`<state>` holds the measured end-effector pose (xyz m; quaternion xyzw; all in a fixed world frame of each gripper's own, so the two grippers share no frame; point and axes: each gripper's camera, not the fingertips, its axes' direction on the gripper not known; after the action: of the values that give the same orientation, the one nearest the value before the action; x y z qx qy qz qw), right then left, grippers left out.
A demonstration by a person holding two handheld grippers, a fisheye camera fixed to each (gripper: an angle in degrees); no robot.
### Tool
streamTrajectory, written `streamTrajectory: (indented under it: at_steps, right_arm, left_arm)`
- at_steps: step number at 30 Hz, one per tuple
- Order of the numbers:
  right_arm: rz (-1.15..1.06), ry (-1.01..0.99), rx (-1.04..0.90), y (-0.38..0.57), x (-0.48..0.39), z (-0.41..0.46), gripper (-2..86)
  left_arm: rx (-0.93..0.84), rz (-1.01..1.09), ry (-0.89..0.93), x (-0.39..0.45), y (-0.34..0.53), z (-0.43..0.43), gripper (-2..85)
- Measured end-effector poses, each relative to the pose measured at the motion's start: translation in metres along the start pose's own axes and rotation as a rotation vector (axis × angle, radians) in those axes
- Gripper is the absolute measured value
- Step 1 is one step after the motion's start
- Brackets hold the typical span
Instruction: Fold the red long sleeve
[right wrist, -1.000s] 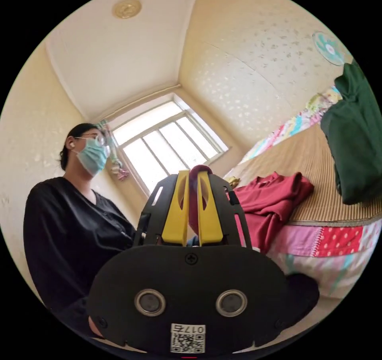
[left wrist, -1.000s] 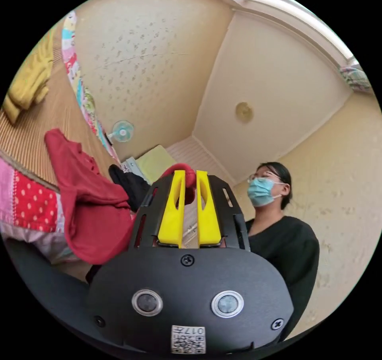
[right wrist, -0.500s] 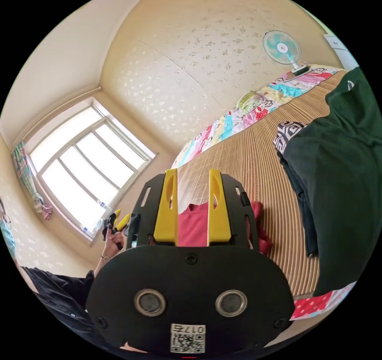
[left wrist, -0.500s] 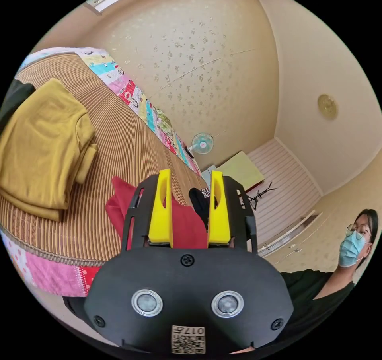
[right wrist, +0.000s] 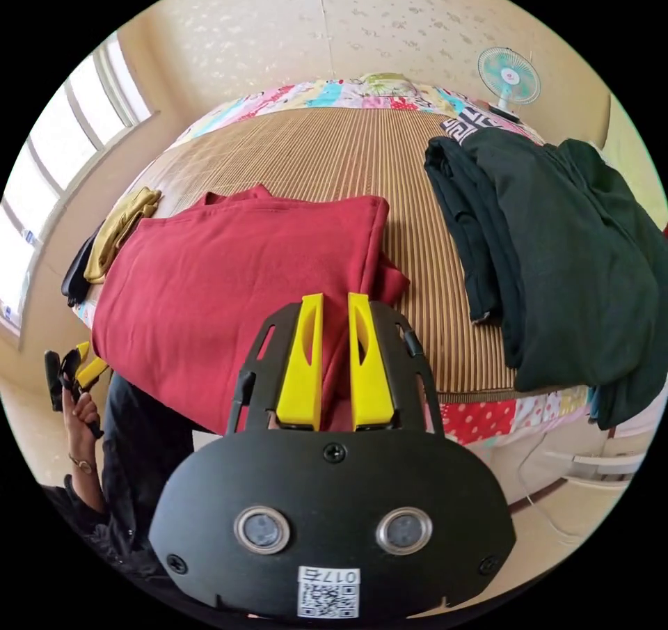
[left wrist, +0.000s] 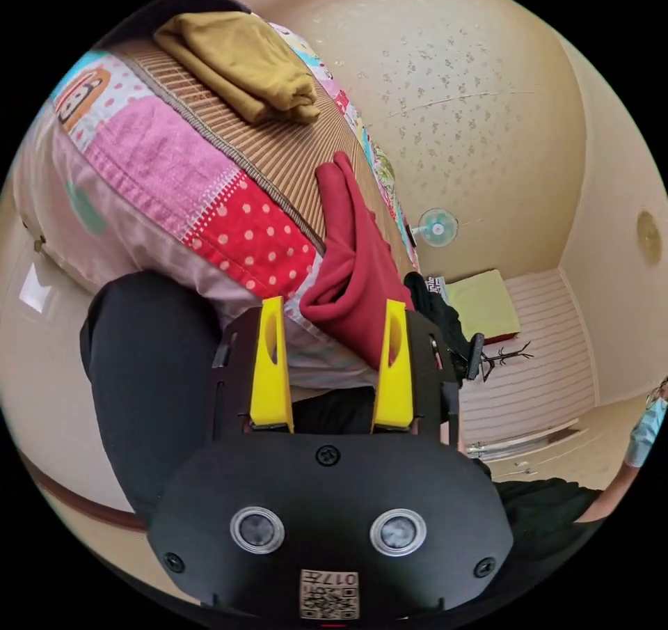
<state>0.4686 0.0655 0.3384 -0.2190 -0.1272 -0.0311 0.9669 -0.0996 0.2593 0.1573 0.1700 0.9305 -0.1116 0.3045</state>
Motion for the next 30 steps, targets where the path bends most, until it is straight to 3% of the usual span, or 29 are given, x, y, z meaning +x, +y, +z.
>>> streamTrajectory:
  at_steps: [3, 7, 10, 13, 15, 17, 20, 23, 26, 30]
  right_arm:
    - [0.024, 0.002, 0.001, -0.021, -0.027, -0.013, 11.5]
    - [-0.067, -0.318, 0.072, -0.035, -0.083, -0.043, 16.2]
    - [-0.189, -0.664, -0.057, -0.06, -0.138, -0.03, 19.8]
    - [-0.297, -0.759, -0.207, -0.091, -0.202, -0.003, 22.5]
    - [-0.368, -0.684, -0.28, -0.109, -0.241, 0.014, 23.2]
    - [-0.47, -0.474, -0.4, -0.124, -0.287, 0.046, 22.3]
    - [-0.66, -0.227, -0.5, -0.113, -0.328, 0.072, 12.2]
    - [-0.73, -0.183, -0.382, -0.1, -0.311, 0.055, 8.6]
    - [-0.681, -0.4, -0.199, -0.093, -0.232, 0.018, 7.3]
    - [-0.501, -0.655, 0.035, -0.067, -0.087, -0.008, 4.4]
  left_arm:
    - [-0.024, -0.009, 0.02, 0.004, 0.004, 0.019, 9.7]
    - [0.042, 0.226, -0.04, 0.087, 0.018, 0.025, 6.4]
    - [0.011, 0.37, -0.087, 0.15, 0.029, 0.057, 6.3]
    - [-0.005, 0.491, -0.177, 0.196, 0.05, 0.096, 6.2]
    - [-0.015, 0.524, -0.199, 0.211, 0.067, 0.118, 6.1]
    - [-0.042, 0.575, -0.201, 0.223, 0.092, 0.143, 6.1]
    - [-0.061, 0.646, -0.235, 0.232, 0.122, 0.157, 7.2]
    - [-0.01, 0.71, -0.193, 0.229, 0.141, 0.138, 8.6]
    - [0.059, 0.676, -0.003, 0.204, 0.143, 0.108, 8.8]
    - [-0.141, 0.52, 0.223, 0.162, 0.111, 0.131, 13.8]
